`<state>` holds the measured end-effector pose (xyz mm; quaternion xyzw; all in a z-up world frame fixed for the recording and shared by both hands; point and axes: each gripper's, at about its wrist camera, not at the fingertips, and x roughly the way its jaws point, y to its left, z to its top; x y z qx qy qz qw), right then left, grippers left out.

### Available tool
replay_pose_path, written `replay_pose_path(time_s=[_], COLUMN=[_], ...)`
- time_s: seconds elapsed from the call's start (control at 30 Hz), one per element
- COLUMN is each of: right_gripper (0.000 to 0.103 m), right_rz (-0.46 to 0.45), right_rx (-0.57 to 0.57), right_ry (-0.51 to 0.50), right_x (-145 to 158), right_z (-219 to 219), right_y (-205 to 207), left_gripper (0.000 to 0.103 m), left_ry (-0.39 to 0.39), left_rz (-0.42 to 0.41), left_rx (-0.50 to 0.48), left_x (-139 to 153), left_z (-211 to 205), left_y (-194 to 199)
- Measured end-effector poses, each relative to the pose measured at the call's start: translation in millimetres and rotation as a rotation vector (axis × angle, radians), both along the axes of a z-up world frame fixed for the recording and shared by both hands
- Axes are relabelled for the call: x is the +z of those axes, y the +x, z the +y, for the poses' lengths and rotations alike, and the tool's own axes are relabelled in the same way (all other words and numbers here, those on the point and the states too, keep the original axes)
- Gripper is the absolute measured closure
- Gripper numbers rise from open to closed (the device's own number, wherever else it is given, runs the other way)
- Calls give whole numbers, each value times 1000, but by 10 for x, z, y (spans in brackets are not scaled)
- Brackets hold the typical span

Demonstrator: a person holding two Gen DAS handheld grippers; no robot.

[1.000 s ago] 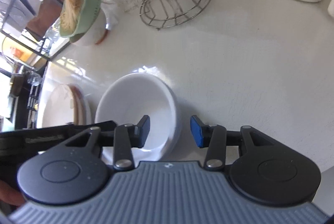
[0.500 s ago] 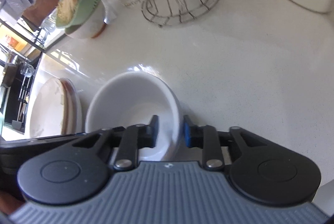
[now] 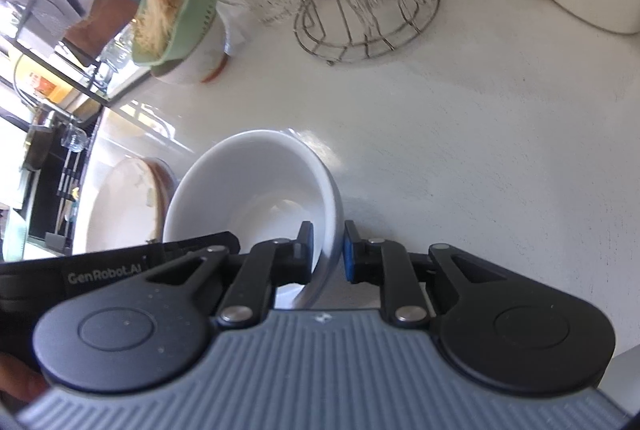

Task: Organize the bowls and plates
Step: 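Close both grippers on the rim of the bowl stack, then carry the bowl stack with both grippers onto the plate stack and open them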

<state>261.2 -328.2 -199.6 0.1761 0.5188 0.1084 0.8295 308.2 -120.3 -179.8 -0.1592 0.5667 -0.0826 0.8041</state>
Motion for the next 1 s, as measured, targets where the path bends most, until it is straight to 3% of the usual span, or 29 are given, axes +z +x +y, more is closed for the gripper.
replay_pose_path(time_s=[0.4,1.0], right_gripper=[85,83], right_rz=[1,-55], right_rx=[20,75], right_ry=[-7,0], right_x=[305,662], right_z=[207,958], right_y=[32,156], left_gripper=[73,73], left_ry=[3,-16], left_rz=[-10,-77], left_rx=[-4,51], left_x=[276,602], left_z=[256,1101], left_y=[-53,-104])
